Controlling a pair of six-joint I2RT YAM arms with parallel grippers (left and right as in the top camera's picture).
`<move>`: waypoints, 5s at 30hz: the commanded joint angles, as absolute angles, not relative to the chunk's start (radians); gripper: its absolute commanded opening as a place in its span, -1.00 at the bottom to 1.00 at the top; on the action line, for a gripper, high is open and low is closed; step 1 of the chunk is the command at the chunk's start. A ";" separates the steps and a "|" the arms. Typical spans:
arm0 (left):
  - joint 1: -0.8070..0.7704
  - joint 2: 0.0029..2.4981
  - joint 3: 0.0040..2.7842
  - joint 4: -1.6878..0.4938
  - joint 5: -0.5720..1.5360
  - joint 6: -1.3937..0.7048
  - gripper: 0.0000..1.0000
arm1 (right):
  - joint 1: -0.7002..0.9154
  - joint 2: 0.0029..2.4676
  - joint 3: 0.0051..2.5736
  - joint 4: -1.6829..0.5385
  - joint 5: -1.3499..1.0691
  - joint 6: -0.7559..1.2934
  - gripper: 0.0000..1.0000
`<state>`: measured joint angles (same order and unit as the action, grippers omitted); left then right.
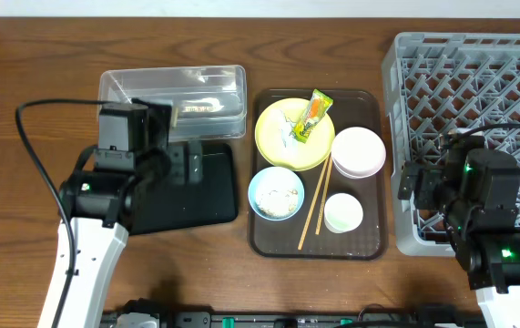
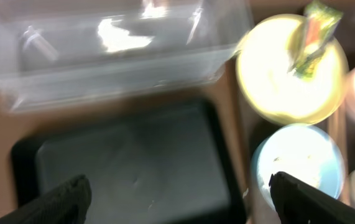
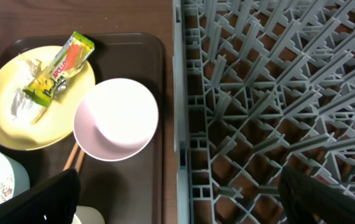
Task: Sort waste into correct bins and load items into the dishwasher rack
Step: 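Reach the left gripper to the yellow plate and grasp the green snack wrapper, then carry the wrapper with the left gripper and drop it into the clear container, then return the left gripper to the yellow plate and grasp the white tissue, then carry the tissue with the left gripper and release it into the clear container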
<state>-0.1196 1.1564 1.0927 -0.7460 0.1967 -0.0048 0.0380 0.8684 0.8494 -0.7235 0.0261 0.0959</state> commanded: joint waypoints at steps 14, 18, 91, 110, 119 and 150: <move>-0.406 1.448 1.113 -0.091 0.216 0.002 0.86 | 0.046 0.862 0.871 -0.727 0.018 0.104 0.99; -0.470 1.560 1.113 0.026 0.216 0.002 0.84 | 0.046 0.862 0.871 -0.726 0.019 0.103 0.98; -0.171 1.551 1.111 -0.231 -0.012 -0.486 -0.88 | 0.046 0.862 0.871 -0.751 0.018 0.104 0.99; -0.294 1.583 1.110 -0.208 0.250 -0.284 -0.04 | 0.046 0.864 0.871 -0.751 0.018 0.104 0.98; -0.505 1.692 1.110 -0.155 0.043 -0.202 0.02 | 0.046 0.864 0.871 -0.752 0.018 0.104 0.99; -0.342 1.557 1.112 -0.128 0.039 -0.350 -0.88 | 0.046 0.864 0.871 -0.753 0.018 0.104 0.98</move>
<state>-0.4171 1.5898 1.1007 -0.1093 0.0601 -0.2604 0.0380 0.8684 0.8543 -0.7513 0.0189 0.0959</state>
